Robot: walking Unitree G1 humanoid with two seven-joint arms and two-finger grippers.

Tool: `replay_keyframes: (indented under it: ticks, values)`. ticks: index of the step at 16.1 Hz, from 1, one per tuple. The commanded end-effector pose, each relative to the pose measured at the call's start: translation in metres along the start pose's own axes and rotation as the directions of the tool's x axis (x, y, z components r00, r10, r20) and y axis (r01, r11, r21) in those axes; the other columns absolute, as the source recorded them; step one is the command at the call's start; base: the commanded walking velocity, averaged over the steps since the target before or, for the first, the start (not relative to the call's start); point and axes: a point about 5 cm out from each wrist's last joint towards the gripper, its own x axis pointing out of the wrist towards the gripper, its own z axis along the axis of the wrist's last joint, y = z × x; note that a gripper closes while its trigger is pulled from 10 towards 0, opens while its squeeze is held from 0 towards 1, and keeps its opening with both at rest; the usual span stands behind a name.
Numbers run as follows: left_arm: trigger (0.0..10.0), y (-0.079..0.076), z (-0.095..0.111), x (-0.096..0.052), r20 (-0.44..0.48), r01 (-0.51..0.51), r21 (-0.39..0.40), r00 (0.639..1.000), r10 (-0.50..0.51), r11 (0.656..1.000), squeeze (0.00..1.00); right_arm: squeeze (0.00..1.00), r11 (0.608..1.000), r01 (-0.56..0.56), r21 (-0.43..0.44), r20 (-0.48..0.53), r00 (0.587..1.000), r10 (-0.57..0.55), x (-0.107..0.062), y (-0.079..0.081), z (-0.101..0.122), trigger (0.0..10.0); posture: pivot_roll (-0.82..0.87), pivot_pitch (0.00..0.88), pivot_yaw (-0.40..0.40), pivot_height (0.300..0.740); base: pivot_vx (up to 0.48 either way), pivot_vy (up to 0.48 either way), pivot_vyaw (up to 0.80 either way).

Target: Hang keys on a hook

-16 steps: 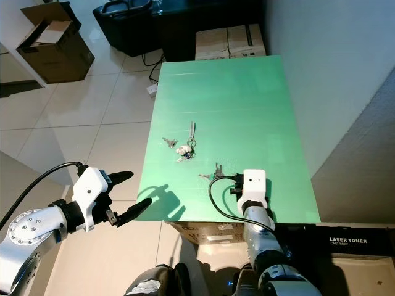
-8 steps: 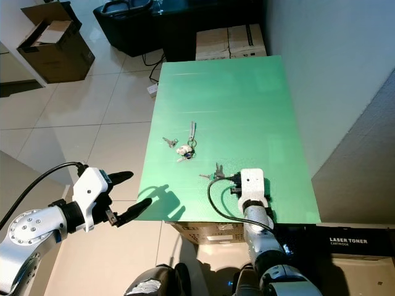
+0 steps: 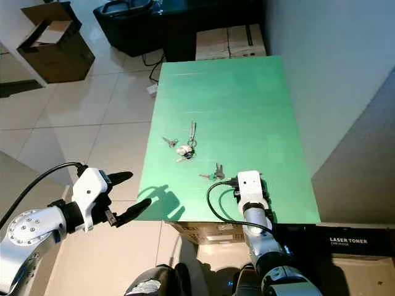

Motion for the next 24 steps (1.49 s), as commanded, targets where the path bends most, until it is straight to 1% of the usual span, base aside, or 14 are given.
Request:
replay_keyframes:
  ticks: [1,3,6,9,12,13,15,16,17,18,19,24]
  values:
    - [10.0,0.004,-0.0015,-0.0063,-0.021,-0.017,0.009,1.0,0.017,1.0,0.0,0.0,1.0,-0.018,-0.013,-0.036,0.999,0.017,-0.0021,0.0052,-0.0055,10.0,0.1,0.187,0.222,0.74,0.0,0.0,0.0]
    - [10.0,0.0043,-0.0014,-0.0069,-0.021,-0.019,0.009,1.0,0.02,1.0,0.0,0.0,1.0,-0.014,-0.012,-0.053,0.999,0.013,-0.0013,0.0034,-0.0066,10.0,0.1,0.186,0.222,0.74,0.0,0.0,0.0]
    - [10.0,0.0043,-0.0014,-0.0078,-0.023,-0.021,0.009,1.0,0.021,1.0,0.0,0.0,0.999,-0.04,-0.029,-0.082,0.996,0.037,-0.0014,0.0051,-0.0094,10.0,0.11,0.187,0.221,0.74,0.0,0.0,0.0]
    - [10.0,0.0045,-0.0011,-0.0079,-0.022,-0.022,0.009,1.0,0.022,1.0,0.0,0.0,0.997,-0.052,-0.06,-0.092,0.995,0.047,-0.0018,0.0053,-0.0112,10.0,0.11,0.189,0.222,0.74,0.0,0.0,0.0]
    - [10.0,0.0047,-0.0011,-0.008,-0.023,-0.022,0.01,1.0,0.022,1.0,0.0,0.0,0.997,-0.051,-0.066,-0.092,0.995,0.045,-0.001,0.003,-0.0109,10.0,0.11,0.191,0.222,0.74,0.0,0.0,0.0]
    - [10.0,0.0046,-0.0011,-0.0077,-0.023,-0.022,0.009,0.999,0.022,1.0,0.0,0.0,0.996,-0.051,-0.068,-0.092,0.995,0.045,-0.0006,0.0015,-0.0108,8.4,0.11,0.191,0.222,0.74,0.0,0.0,0.0]
    - [10.0,0.0045,-0.0011,-0.0076,-0.023,-0.022,0.01,0.999,0.022,1.0,0.0,0.0,0.996,-0.052,-0.07,-0.092,0.995,0.046,-0.0006,0.0009,-0.0109,6.5,0.11,0.191,0.222,0.74,0.0,0.0,0.0]
    - [10.0,0.0047,-0.0011,-0.0075,-0.023,-0.022,0.01,0.999,0.023,1.0,0.0,0.0,0.996,-0.053,-0.071,-0.093,0.995,0.046,-0.0005,0.001,-0.0109,3.1,0.11,0.191,0.222,0.74,0.0,0.0,0.0]
    - [10.0,0.0047,-0.0011,-0.0074,-0.023,-0.023,0.011,0.999,0.023,1.0,0.0,0.0,0.996,-0.053,-0.069,-0.093,0.995,0.046,-0.0006,0.0007,-0.0111,2.3,0.11,0.189,0.222,0.74,0.0,0.0,0.0]
    - [10.0,0.0049,-0.0009,-0.007,-0.023,-0.023,0.012,0.999,0.023,1.0,0.0,0.0,0.996,-0.052,-0.066,-0.094,0.995,0.046,-0.0006,0.0005,-0.0113,0.5,0.11,0.189,0.223,0.74,0.0,0.0,0.0]
    - [10.0,0.005,-0.0007,-0.0067,-0.022,-0.023,0.012,0.999,0.023,1.0,0.0,0.0,0.997,-0.053,-0.064,-0.094,0.994,0.047,-0.0006,0.0005,-0.0112,0.0,0.11,0.191,0.223,0.74,0.0,0.0,0.0]
    - [10.0,0.0049,-0.0008,-0.0071,-0.023,-0.022,0.013,0.999,0.022,1.0,0.0,0.0,0.997,-0.055,-0.061,-0.092,0.995,0.049,-0.0006,0.0006,-0.0111,0.0,0.11,0.187,0.223,0.74,0.0,0.0,0.0]
